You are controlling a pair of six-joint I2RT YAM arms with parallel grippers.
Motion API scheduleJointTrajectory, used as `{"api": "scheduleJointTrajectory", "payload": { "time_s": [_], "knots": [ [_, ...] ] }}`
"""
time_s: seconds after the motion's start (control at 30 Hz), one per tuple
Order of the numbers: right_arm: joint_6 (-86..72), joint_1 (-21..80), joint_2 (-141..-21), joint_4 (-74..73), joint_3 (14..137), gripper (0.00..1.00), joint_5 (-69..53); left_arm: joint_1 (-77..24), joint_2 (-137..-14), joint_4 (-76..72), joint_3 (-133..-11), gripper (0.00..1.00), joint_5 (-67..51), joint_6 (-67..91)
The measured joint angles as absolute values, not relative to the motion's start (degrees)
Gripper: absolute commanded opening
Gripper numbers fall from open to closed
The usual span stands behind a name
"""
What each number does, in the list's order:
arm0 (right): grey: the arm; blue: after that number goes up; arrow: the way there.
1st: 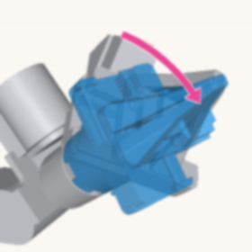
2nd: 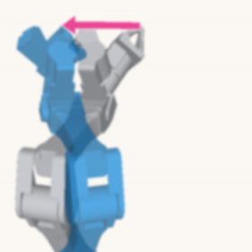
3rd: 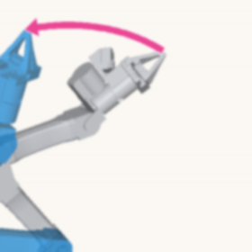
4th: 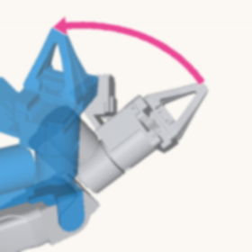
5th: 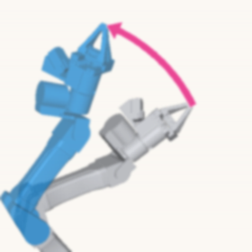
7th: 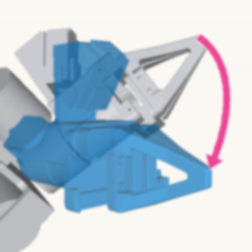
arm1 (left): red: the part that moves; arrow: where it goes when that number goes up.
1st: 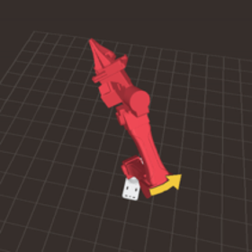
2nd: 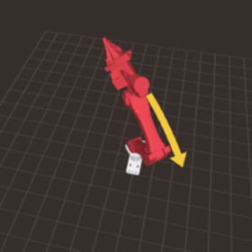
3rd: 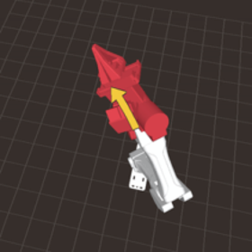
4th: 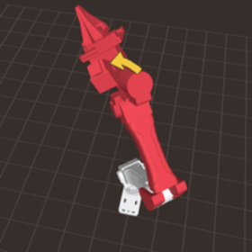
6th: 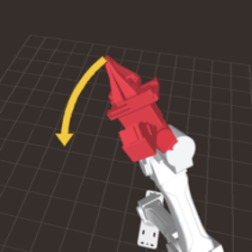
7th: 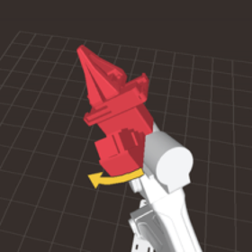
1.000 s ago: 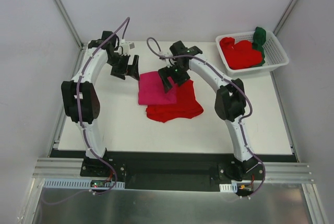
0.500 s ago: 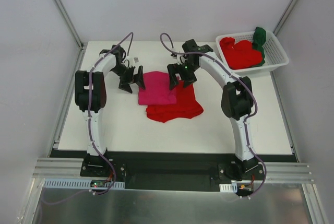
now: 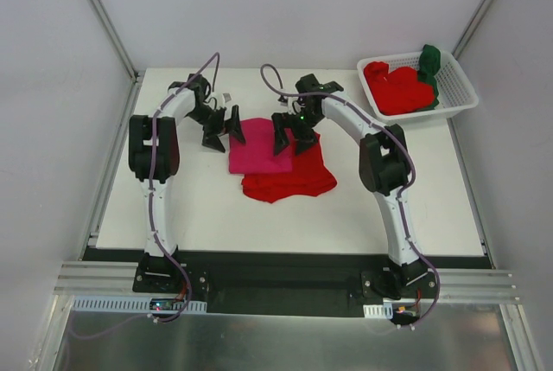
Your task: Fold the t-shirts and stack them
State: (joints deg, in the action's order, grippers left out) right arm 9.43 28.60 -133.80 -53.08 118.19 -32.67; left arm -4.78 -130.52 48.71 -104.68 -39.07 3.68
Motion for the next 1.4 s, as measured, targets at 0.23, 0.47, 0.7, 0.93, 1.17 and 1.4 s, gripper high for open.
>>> {"api": "scheduleJointTrajectory", "payload": {
  "time_s": [0.23, 0.47, 0.7, 0.93, 1.17, 1.4],
  "knots": [
    [9.3, 28.6, -133.8, -53.1, 118.0, 0.96, -30.7, -7.2, -130.5, 48.2, -102.9, 0.98, -42.4, 6.7],
    [7.9, 28.9, -133.8, -52.7, 117.4, 0.96, -32.3, -9.8, -130.5, 47.3, -102.1, 0.96, -44.5, 8.5],
    [6.7, 30.6, -134.1, -51.7, 117.3, 0.96, -35.3, -10.0, -130.5, 46.3, -100.9, 0.92, -46.2, 9.6],
    [5.9, 31.9, -136.0, -50.2, 117.3, 0.93, -36.2, -9.3, -130.2, 45.8, -99.4, 0.77, -46.1, 9.8],
    [7.3, 32.1, -135.8, -52.4, 118.7, 0.94, -29.6, -8.9, -130.2, 45.9, -99.3, 0.78, -46.2, 9.8],
    [10.2, 31.7, -134.1, -54.1, 118.7, 0.95, -20.5, -8.9, -130.2, 45.9, -99.3, 0.78, -46.3, 9.8]
  ]
}}
